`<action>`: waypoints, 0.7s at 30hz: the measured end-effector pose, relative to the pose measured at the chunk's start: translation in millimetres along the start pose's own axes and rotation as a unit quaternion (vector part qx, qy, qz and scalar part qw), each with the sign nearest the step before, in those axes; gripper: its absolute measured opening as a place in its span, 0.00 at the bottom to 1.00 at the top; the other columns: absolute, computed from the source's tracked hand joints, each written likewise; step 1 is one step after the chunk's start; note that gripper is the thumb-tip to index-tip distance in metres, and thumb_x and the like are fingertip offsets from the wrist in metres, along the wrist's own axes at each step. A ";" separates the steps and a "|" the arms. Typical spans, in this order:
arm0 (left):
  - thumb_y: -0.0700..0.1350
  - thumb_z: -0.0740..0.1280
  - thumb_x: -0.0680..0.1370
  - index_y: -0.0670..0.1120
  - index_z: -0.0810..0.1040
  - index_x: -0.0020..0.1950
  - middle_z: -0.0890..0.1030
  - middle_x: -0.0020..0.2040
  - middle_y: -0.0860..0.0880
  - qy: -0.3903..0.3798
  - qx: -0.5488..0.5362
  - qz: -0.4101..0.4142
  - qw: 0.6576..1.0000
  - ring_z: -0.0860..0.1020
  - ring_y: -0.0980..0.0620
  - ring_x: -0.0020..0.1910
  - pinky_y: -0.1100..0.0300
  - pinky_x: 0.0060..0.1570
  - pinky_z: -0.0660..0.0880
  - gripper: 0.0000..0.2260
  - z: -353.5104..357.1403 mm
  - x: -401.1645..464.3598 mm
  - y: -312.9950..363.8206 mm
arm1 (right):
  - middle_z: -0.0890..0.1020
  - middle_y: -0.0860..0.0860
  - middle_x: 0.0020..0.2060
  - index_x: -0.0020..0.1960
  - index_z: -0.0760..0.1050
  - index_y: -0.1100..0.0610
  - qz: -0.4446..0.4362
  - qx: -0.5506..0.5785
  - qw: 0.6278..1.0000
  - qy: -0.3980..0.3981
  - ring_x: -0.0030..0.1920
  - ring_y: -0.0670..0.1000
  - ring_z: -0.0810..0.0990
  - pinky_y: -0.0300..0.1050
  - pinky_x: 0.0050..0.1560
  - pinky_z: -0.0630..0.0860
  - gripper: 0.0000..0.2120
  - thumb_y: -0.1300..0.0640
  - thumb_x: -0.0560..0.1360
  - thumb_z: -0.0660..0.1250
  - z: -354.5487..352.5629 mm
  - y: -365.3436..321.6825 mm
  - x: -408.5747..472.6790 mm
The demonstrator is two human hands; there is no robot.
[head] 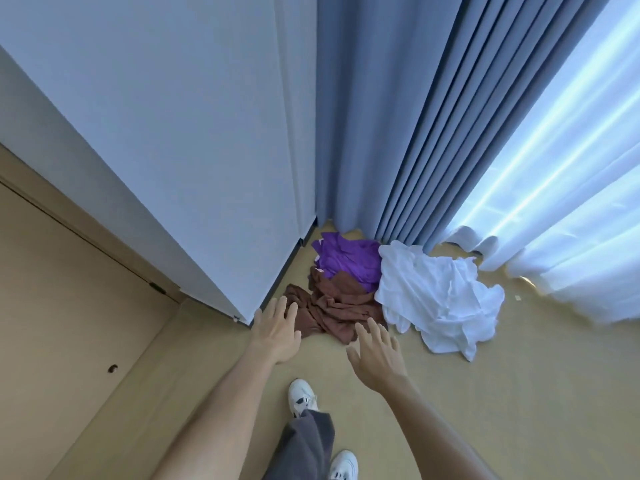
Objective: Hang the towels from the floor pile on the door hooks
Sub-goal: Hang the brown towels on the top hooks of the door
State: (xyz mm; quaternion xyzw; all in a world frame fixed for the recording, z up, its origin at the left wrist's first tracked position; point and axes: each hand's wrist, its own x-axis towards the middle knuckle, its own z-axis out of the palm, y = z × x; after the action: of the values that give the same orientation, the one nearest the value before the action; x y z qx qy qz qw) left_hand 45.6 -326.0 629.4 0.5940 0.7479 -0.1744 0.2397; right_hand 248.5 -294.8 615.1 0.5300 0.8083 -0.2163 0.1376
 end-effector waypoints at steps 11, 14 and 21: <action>0.51 0.52 0.82 0.45 0.51 0.77 0.51 0.77 0.44 -0.043 -0.011 -0.026 0.999 0.50 0.43 0.76 0.46 0.73 0.53 0.25 40.4 136.6 -31.5 | 0.80 0.58 0.55 0.52 0.79 0.57 0.012 -0.033 0.998 -0.046 0.51 0.60 0.82 0.56 0.44 0.79 0.24 0.46 0.61 0.76 63.6 22.0 145.1; 0.50 0.52 0.82 0.45 0.49 0.78 0.48 0.78 0.45 -0.052 -0.019 -0.025 0.998 0.49 0.44 0.77 0.47 0.74 0.51 0.26 65.2 181.2 -26.0 | 0.83 0.57 0.49 0.46 0.80 0.56 0.007 -0.026 0.999 -0.041 0.43 0.57 0.84 0.52 0.36 0.80 0.26 0.46 0.52 0.81 98.2 36.1 191.0; 0.49 0.52 0.82 0.45 0.48 0.78 0.45 0.79 0.45 -0.069 -0.062 -0.026 0.995 0.46 0.44 0.78 0.46 0.74 0.49 0.26 169.3 319.0 3.5 | 0.82 0.57 0.48 0.45 0.79 0.56 -0.048 -0.082 0.995 -0.036 0.44 0.58 0.82 0.53 0.38 0.79 0.16 0.49 0.61 0.67 195.8 88.9 330.8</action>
State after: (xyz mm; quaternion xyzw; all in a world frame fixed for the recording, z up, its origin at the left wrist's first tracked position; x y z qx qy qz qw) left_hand 17.4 -160.8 309.5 0.5446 0.7543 -0.1746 0.3224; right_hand 196.1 -97.5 277.5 0.4691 0.8426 -0.1743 0.1988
